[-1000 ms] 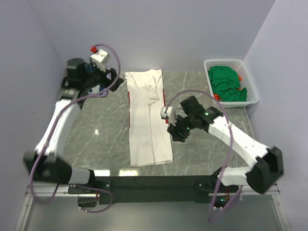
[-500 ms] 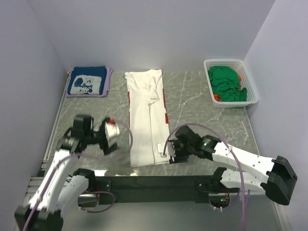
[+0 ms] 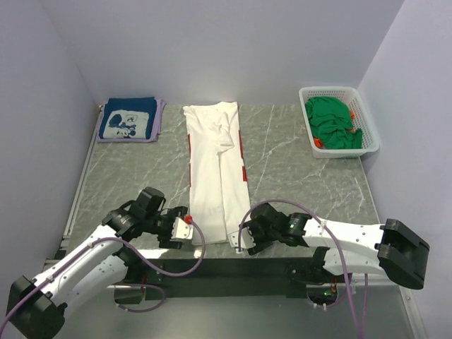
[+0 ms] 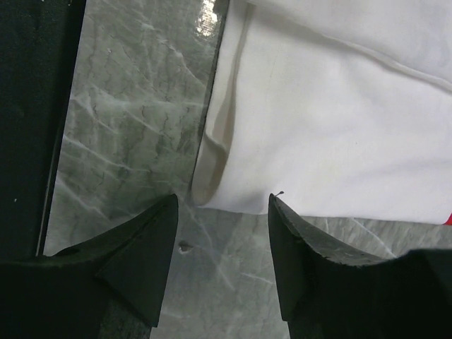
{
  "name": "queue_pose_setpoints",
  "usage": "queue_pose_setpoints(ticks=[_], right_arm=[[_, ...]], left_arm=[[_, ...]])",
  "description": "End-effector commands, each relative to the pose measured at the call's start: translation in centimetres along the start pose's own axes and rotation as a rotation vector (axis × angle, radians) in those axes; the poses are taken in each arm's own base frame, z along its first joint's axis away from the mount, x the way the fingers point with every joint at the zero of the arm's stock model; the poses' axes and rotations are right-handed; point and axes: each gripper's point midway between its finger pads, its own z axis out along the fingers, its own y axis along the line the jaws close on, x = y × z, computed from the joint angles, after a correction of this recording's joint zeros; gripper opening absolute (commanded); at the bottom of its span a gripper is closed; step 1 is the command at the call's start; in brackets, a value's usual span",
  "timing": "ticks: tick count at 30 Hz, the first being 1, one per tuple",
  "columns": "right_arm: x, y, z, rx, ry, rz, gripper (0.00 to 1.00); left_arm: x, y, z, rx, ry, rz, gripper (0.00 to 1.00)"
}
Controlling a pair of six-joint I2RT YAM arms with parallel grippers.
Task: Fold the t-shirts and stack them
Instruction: Fold the tshirt
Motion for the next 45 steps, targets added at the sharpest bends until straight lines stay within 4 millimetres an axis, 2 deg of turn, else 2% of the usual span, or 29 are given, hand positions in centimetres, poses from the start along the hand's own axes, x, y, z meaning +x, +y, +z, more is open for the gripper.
queue_pose_setpoints(ticks=[1,5,6,8,9,15,16,19,22,26,27,28,30,34,35,37,38,41,42,43,45], right_arm=[[-0.6,-0.3,0.6,0.002,-0.022,-0.07,0.59],[-0.2,0.5,1.1,-0.017,-0.016,-0.092,0.57],[-0.1,0.8,1.3,-0.028,-0.01,-0.103,0.57],[0.4,1.1,1.6,-0.041,0.005,-0.105,0.54],[0.7,1.4,1.8,-0.057,0.018,-0.105,0.52],[1.9,2.6,2.1,-0.102,0.057,-0.103,0.31],[1.8,2.5,2.2,-0.1,0.057,-0.103,0.25],[1.9,2.5,2.2,-0.1,0.065,-0.092,0.11],[1.8,2.4,2.1,-0.104,0.067,-0.07,0.02],[1.2,1.8,1.9,-0.085,0.058,-0.047,0.0],[1.1,1.8,1.9,-0.086,0.059,-0.042,0.0],[0.9,1.6,1.8,-0.085,0.055,-0.036,0.0],[0.7,1.6,1.6,-0.086,0.051,-0.015,0.0],[-0.3,0.8,0.7,-0.064,0.034,0.018,0.0],[-0.8,0.5,0.3,-0.05,0.021,0.037,0.0],[-1.6,0.4,-0.4,-0.052,0.006,0.045,0.0],[-2.2,0.2,-1.0,-0.036,-0.015,0.053,0.0],[-3.9,0.7,-2.5,-0.024,-0.058,0.035,0.0],[-3.8,1.1,-2.7,-0.034,-0.052,0.036,0.0],[-4.3,0.6,-3.1,-0.022,-0.057,0.044,0.0],[-4.0,-0.5,-3.1,0.014,-0.038,0.05,0.0]], left_arm=[[-1.4,1.1,0.8,-0.023,-0.032,0.092,0.78],[-1.0,0.5,1.8,-0.004,0.016,0.133,0.76],[-1.4,0.1,2.6,0.007,0.011,0.163,0.75],[-0.9,-0.1,3.2,0.003,0.048,0.158,0.73],[-0.9,-0.9,3.9,0.033,0.063,0.171,0.72],[-0.3,-1.9,6.2,0.075,0.135,0.154,0.62],[-0.3,-1.8,6.3,0.069,0.135,0.154,0.61],[0.5,-1.9,6.8,0.073,0.163,0.174,0.54],[1.7,-2.3,7.2,0.078,0.2,0.191,0.47],[3.0,-2.5,7.7,0.089,0.242,0.195,0.37],[2.9,-2.5,7.8,0.091,0.239,0.197,0.33],[2.9,-2.6,7.8,0.099,0.238,0.199,0.23],[2.9,-2.8,7.6,0.115,0.244,0.195,0.14],[1.5,-3.1,6.7,0.132,0.213,0.185,0.01],[0.2,-2.7,6.3,0.114,0.175,0.19,0.01],[-0.7,-3.3,5.6,0.139,0.148,0.174,0.01],[-1.9,-2.9,5.1,0.124,0.113,0.179,0.01],[-3.4,-3.0,4.1,0.125,0.081,0.151,0.01],[-3.7,-2.9,3.9,0.125,0.078,0.151,0.01],[-4.1,-2.9,3.6,0.124,0.074,0.137,0.01],[-4.9,-2.4,3.0,0.111,0.07,0.13,0.01]])
